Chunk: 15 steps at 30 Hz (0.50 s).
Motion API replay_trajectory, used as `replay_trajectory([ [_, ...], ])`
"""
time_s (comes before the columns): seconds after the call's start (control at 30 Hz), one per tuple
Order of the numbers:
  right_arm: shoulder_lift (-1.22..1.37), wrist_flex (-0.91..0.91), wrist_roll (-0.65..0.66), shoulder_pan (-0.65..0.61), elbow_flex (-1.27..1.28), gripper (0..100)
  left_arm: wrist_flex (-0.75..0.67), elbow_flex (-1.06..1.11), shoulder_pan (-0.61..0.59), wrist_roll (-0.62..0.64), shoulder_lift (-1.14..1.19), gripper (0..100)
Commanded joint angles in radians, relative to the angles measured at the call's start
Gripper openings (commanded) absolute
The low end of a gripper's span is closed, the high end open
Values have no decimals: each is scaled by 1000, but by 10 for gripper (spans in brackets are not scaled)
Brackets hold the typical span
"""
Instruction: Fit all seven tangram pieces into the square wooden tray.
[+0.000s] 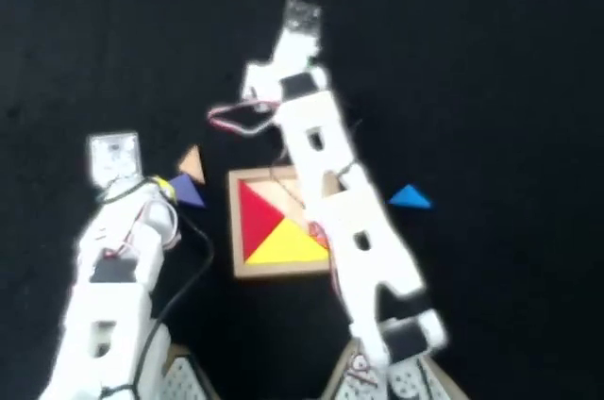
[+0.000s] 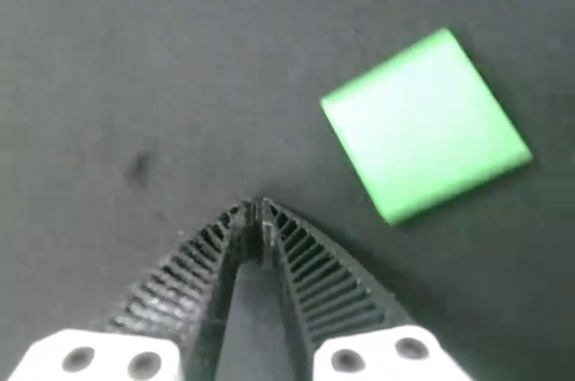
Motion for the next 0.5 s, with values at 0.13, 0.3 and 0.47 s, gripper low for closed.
replay_trajectory([
  [0.13, -93, 308, 60, 187, -27, 10, -17, -7, 56, -11, -6, 30],
  [0.3, -119, 377, 124, 307, -27, 10, -17, -5, 54, -11, -6, 30],
  [0.47, -223, 400, 239, 344, -27, 10, -17, -5, 59, -11, -6, 30],
])
